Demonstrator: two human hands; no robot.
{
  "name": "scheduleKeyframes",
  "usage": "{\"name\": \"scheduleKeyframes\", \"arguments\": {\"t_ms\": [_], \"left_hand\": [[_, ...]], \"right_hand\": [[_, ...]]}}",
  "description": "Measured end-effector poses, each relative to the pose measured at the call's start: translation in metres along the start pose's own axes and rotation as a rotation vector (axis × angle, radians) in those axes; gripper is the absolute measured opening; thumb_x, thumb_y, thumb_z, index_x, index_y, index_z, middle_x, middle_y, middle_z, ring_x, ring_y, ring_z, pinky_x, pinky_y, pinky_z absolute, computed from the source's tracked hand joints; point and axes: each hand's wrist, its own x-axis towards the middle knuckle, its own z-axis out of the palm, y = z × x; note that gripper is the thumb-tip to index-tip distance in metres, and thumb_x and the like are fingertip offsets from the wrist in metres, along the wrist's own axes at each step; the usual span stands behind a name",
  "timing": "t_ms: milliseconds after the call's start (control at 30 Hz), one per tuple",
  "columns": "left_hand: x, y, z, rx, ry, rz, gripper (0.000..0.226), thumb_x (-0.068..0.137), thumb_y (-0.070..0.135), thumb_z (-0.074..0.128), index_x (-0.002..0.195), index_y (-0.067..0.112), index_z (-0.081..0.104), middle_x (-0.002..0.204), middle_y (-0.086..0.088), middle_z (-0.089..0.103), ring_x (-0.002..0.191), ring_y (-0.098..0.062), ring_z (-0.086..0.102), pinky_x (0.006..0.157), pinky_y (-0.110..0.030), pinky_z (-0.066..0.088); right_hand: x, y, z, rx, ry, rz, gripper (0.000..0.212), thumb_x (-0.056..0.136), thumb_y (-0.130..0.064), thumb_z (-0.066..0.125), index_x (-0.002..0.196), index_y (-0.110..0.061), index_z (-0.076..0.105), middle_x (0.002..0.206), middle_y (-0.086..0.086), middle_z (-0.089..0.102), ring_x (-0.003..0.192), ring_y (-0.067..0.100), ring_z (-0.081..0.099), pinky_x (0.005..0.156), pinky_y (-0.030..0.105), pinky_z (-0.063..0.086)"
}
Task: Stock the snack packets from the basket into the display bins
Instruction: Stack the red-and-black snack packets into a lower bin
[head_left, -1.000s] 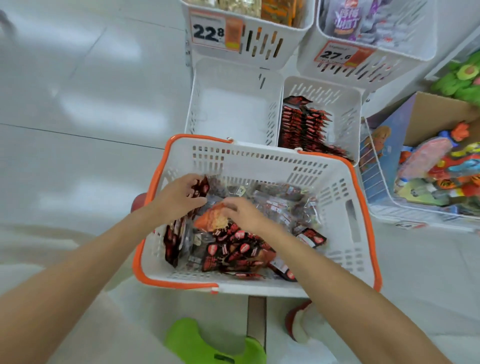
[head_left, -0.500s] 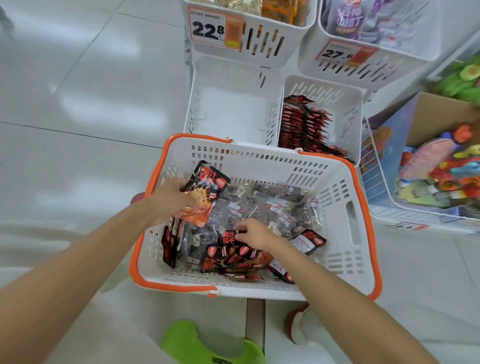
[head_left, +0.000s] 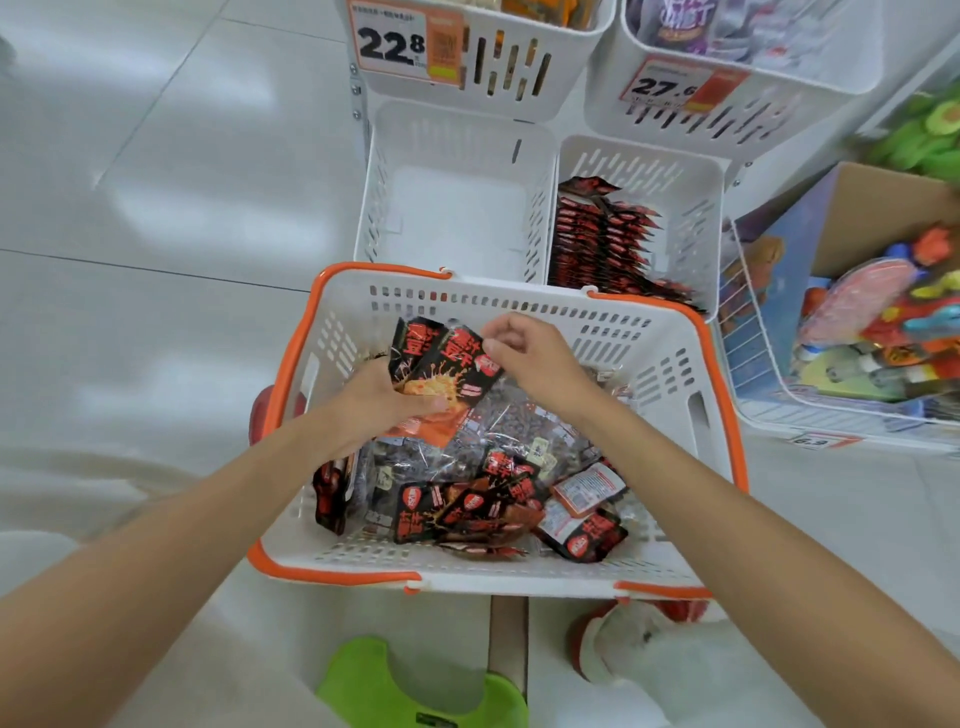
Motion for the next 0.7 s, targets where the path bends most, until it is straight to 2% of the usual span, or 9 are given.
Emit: {"name": "scheduleKeyframes", "arguments": {"t_ms": [100, 167, 233, 267, 367, 433, 533, 600, 700], "left_hand": [[0.002, -0.009, -0.01, -0.08, -0.014, -0.044, 0.038, 0.086, 0.004, 0.071, 0.121, 0.012, 0.059, 0.108, -0.006, 0.072, 0.091, -0.013, 0.069, 0.077, -0.03, 0.052], [0.002, -0.014, -0.016, -0.149, -0.031, -0.101, 0.041, 0.09, 0.007, 0.066, 0.128, 0.015, 0.054, 0.115, -0.004, 0.07, 0.095, -0.012, 0.068, 0.071, -0.027, 0.049], [0.003, -0.019, -0.019, -0.243, -0.066, -0.171, 0.047, 0.092, 0.011, 0.065, 0.135, 0.019, 0.048, 0.124, -0.005, 0.065, 0.104, -0.023, 0.067, 0.07, -0.037, 0.058], [0.003, -0.021, -0.019, -0.272, -0.076, -0.199, 0.049, 0.092, 0.012, 0.065, 0.137, 0.021, 0.046, 0.127, -0.007, 0.063, 0.107, -0.028, 0.066, 0.07, -0.043, 0.06], [0.005, -0.024, -0.02, -0.304, -0.09, -0.212, 0.053, 0.094, 0.012, 0.064, 0.14, 0.027, 0.042, 0.132, -0.006, 0.06, 0.109, -0.031, 0.065, 0.075, -0.05, 0.06], [0.005, -0.018, -0.017, -0.355, -0.077, -0.216, 0.056, 0.093, 0.009, 0.064, 0.141, 0.026, 0.041, 0.129, -0.008, 0.063, 0.101, -0.029, 0.07, 0.077, -0.048, 0.06], [0.01, -0.004, -0.011, -0.408, -0.113, -0.235, 0.066, 0.091, 0.008, 0.064, 0.148, 0.017, 0.032, 0.125, -0.017, 0.064, 0.098, -0.035, 0.071, 0.077, -0.046, 0.06], [0.012, 0.011, -0.001, -0.457, -0.182, -0.23, 0.064, 0.094, 0.012, 0.06, 0.149, 0.006, 0.029, 0.122, -0.022, 0.065, 0.103, -0.038, 0.069, 0.081, -0.051, 0.058], [0.014, 0.034, 0.02, -0.487, -0.268, -0.167, 0.06, 0.087, 0.031, 0.069, 0.135, 0.005, 0.046, 0.121, -0.016, 0.068, 0.11, -0.032, 0.067, 0.087, -0.051, 0.057]], "right_hand": [[-0.015, 0.038, 0.017, -0.198, -0.063, 0.093, 0.03, 0.096, -0.023, 0.06, 0.125, -0.016, 0.057, 0.123, -0.005, 0.06, 0.114, 0.012, 0.057, 0.1, 0.03, 0.047], [-0.032, 0.069, 0.035, -0.442, -0.31, 0.135, 0.045, 0.092, -0.036, 0.065, 0.132, -0.018, 0.055, 0.138, 0.002, 0.052, 0.129, 0.02, 0.047, 0.109, 0.037, 0.039], [-0.046, 0.093, 0.051, -0.676, -0.518, 0.062, 0.038, 0.089, -0.043, 0.067, 0.121, -0.021, 0.065, 0.145, 0.007, 0.047, 0.137, 0.027, 0.036, 0.115, 0.048, 0.028], [-0.049, 0.098, 0.053, -0.686, -0.508, 0.02, 0.03, 0.089, -0.041, 0.067, 0.11, -0.02, 0.07, 0.138, 0.008, 0.053, 0.133, 0.028, 0.04, 0.112, 0.05, 0.03], [-0.036, 0.081, 0.026, -0.331, -0.237, 0.103, 0.01, 0.095, -0.024, 0.062, 0.09, -0.016, 0.067, 0.094, 0.002, 0.07, 0.09, 0.019, 0.066, 0.081, 0.042, 0.055], [-0.022, 0.055, -0.006, -0.079, -0.084, 0.138, 0.011, 0.098, -0.013, 0.057, 0.089, -0.017, 0.062, 0.087, -0.004, 0.071, 0.077, 0.008, 0.068, 0.067, 0.026, 0.055], [-0.009, 0.018, -0.042, 0.077, 0.084, 0.036, 0.008, 0.097, -0.01, 0.059, 0.091, -0.014, 0.063, 0.087, -0.005, 0.072, 0.078, 0.003, 0.069, 0.07, 0.017, 0.051], [-0.003, 0.007, -0.05, 0.1, 0.162, 0.0, 0.006, 0.095, -0.011, 0.062, 0.092, -0.014, 0.064, 0.087, -0.002, 0.072, 0.08, 0.009, 0.07, 0.073, 0.023, 0.054], [0.0, 0.005, -0.049, 0.139, 0.26, 0.022, 0.006, 0.092, -0.015, 0.068, 0.09, -0.016, 0.063, 0.091, 0.005, 0.071, 0.081, 0.018, 0.068, 0.07, 0.03, 0.056]]}}
